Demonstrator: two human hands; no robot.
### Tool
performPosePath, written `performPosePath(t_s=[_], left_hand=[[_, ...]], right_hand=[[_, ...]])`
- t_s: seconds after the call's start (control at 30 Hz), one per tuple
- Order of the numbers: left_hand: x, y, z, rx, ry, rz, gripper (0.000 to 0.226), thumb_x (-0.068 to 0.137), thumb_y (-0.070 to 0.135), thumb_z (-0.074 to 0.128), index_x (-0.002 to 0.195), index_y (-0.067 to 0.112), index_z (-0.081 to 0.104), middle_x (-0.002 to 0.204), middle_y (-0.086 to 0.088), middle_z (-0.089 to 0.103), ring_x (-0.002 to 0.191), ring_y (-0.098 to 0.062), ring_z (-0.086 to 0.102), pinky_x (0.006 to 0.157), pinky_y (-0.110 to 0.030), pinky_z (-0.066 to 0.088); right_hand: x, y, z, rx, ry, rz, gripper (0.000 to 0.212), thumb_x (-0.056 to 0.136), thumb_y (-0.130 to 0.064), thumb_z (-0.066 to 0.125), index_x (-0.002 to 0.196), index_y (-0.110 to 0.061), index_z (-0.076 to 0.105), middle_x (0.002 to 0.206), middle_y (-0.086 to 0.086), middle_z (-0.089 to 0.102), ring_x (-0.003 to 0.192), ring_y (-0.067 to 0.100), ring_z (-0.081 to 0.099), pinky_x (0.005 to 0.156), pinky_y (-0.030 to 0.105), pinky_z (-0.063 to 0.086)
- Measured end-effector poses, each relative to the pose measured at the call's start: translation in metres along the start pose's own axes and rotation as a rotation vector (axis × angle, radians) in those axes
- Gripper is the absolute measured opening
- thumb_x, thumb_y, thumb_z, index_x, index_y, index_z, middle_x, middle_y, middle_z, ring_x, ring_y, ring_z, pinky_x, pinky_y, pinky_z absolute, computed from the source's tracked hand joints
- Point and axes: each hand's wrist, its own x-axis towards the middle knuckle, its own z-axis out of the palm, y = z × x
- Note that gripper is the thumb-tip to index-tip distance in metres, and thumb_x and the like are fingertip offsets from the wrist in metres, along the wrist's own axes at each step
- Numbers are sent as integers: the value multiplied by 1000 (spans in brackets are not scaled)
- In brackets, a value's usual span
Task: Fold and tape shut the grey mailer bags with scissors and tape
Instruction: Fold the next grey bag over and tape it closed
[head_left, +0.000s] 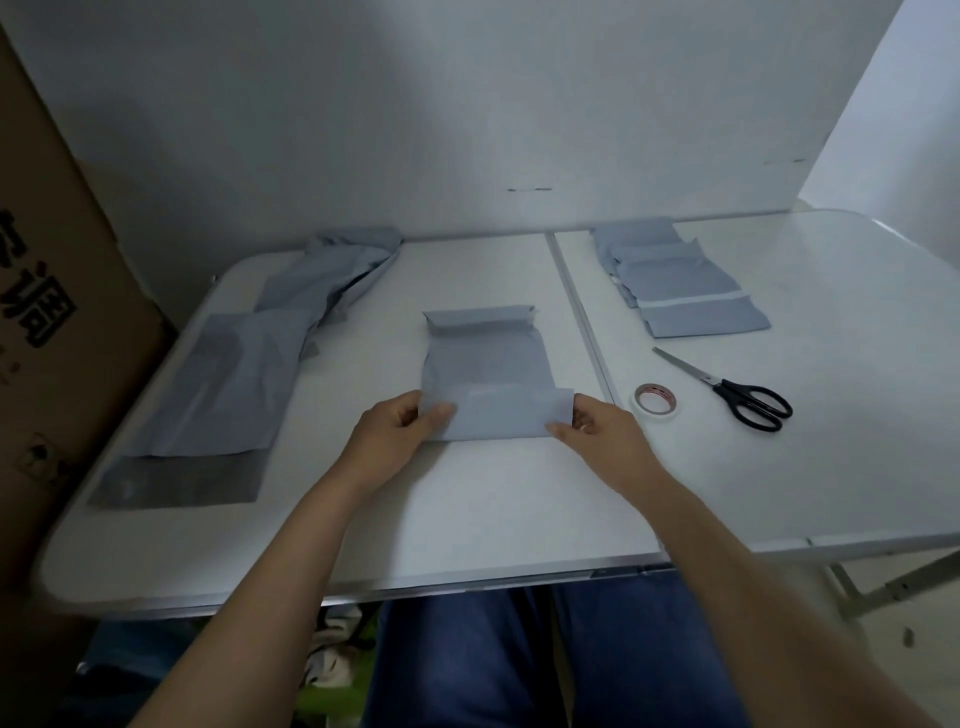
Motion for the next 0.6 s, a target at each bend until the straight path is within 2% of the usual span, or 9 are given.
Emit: performPosePath(t_s=[0.07, 0.13, 0.27, 0.33, 0.47, 0.6], left_hand=[[-4, -2, -1, 44, -17, 5, 26, 83, 56, 65, 95, 34, 66, 83, 16, 67, 73, -2, 58, 66, -18, 41], [-7, -4, -3, 84, -3, 12, 18, 85, 48, 67, 96, 34, 65, 86, 17, 67, 76, 0, 59, 66, -15, 42], [-16, -1, 3, 75, 93, 5, 12, 92, 38, 61, 83, 29, 65, 73, 12, 65, 63, 0, 52, 56, -8, 35], [-24, 0, 6, 52, 102, 16, 10, 92, 37, 60, 84, 34, 66, 76, 12, 67, 64, 4, 53, 58, -6, 36], [-32, 1, 15, 57, 167, 56, 12, 96, 31, 57, 89, 38, 64, 78, 15, 67, 69, 5, 56, 60, -4, 38], [-31, 3, 25, 108, 257, 79, 14, 99, 32, 49, 96, 29, 62, 67, 10, 60, 60, -2, 52, 55, -11, 37]], right_hand=[[4, 4, 8, -2, 84, 17, 23, 88, -30, 65, 85, -7, 61, 73, 3, 62, 66, 14, 51, 63, 28, 40], [6, 5, 13, -27, 131, 5, 29, 89, -31, 63, 80, -4, 56, 72, 13, 58, 62, 14, 44, 60, 29, 34], [-3, 2, 11, -147, 178, -91, 34, 95, -28, 56, 70, -11, 42, 59, 1, 43, 55, 12, 36, 54, 26, 31], [-9, 5, 9, -177, 168, -120, 35, 96, -27, 54, 69, -10, 40, 58, -1, 40, 54, 12, 35, 54, 27, 31], [-17, 8, 11, -156, 202, -134, 35, 97, -27, 54, 71, -6, 44, 60, 9, 47, 54, 12, 36, 53, 28, 32], [-14, 1, 19, -127, 234, -144, 34, 100, -26, 49, 69, -13, 41, 60, -3, 42, 54, 8, 36, 51, 24, 30]])
